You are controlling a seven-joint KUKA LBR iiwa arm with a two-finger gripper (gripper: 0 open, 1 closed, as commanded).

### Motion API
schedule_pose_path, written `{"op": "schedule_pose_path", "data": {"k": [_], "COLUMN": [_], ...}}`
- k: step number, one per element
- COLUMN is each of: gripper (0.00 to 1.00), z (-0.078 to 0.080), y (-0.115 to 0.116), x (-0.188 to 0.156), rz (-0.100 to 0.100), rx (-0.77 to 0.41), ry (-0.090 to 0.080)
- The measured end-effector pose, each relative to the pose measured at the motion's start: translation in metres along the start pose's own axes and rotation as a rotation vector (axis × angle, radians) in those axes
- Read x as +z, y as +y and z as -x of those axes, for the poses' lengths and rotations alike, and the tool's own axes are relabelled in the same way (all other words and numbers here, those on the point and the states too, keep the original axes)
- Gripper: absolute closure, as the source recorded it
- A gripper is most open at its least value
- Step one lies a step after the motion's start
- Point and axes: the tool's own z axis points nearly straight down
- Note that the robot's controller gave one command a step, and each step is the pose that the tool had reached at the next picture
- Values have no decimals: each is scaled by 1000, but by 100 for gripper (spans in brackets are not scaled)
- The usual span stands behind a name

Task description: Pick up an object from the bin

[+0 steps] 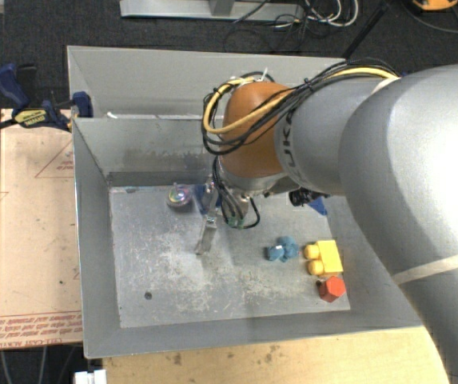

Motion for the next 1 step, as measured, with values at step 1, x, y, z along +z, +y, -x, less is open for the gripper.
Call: {"op": "schedule_pose_path", "data": {"k": [1], "gripper": [0], "z": [1], "y": [0], "x": [0], "rz": [1], "rx": [0], "ry": [-1]}}
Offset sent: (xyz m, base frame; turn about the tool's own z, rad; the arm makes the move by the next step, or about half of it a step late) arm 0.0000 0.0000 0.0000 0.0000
